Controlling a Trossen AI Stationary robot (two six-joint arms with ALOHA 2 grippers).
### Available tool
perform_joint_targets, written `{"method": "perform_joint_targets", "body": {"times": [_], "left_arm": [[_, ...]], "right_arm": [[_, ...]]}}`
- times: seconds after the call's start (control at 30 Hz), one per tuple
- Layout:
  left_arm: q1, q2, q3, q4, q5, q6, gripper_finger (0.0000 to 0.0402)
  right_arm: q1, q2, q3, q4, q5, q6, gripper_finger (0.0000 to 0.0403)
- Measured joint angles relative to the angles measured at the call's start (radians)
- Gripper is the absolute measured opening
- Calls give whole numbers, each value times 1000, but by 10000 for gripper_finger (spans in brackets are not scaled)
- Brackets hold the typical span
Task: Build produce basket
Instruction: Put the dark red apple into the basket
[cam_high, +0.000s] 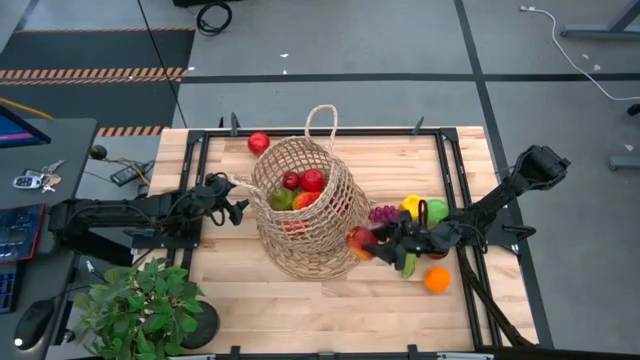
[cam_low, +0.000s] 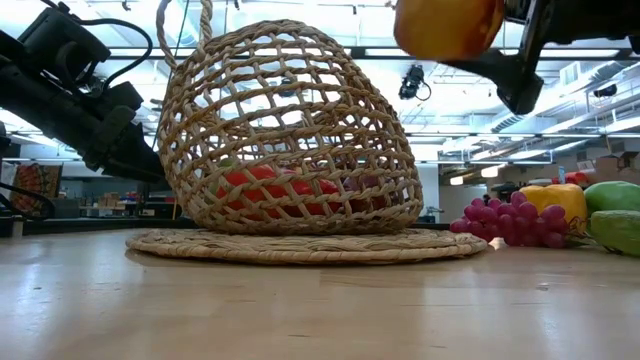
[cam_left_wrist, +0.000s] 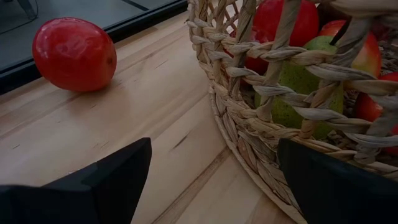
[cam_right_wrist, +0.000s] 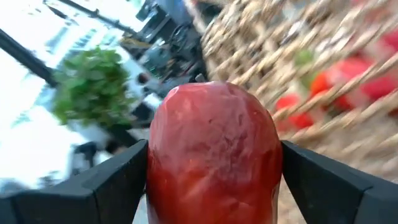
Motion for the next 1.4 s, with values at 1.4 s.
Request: {"method": "perform_joint_targets", "body": {"times": [1.4], "left_arm": [[0,0,0,0,0,0,357]], "right_arm": [[-46,0,127,52,-90,-624,355]]}}
